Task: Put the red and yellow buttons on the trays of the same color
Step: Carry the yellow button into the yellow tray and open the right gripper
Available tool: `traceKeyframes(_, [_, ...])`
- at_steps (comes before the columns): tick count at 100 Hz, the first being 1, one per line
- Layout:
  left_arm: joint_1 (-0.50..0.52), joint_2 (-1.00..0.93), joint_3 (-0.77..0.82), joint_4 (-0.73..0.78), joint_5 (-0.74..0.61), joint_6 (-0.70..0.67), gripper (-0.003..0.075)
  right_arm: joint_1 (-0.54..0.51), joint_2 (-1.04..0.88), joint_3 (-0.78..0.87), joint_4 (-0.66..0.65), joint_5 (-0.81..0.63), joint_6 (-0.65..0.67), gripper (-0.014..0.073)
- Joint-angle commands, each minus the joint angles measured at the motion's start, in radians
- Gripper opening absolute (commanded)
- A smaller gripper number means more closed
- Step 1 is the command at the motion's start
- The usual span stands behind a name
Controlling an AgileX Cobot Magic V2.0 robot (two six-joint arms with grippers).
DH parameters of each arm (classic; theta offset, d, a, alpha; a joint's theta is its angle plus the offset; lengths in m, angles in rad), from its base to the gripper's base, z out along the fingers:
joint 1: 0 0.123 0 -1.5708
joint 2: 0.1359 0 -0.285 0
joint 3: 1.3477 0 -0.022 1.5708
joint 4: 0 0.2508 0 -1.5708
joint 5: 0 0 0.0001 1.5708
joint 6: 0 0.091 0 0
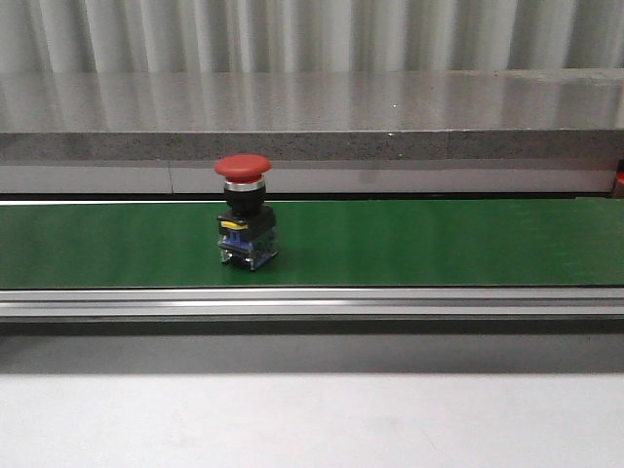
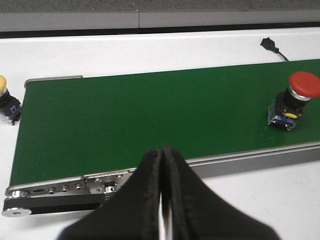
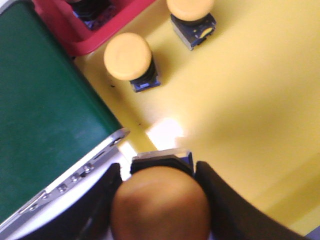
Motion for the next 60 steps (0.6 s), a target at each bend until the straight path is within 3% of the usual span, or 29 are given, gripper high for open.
traceKeyframes(1, [-0.007,0.0,-0.028,-0.012,-0.061,0.001,-0.002,-0.014,0.013,-0.007,0.004,-0.075,0.001,0.0085])
traceKeyframes(60, [-0.007,0.0,-0.028,-0.012,-0.061,0.001,-0.002,-0.014,0.243,-0.003,0.004,-0.227,0.001,0.0085])
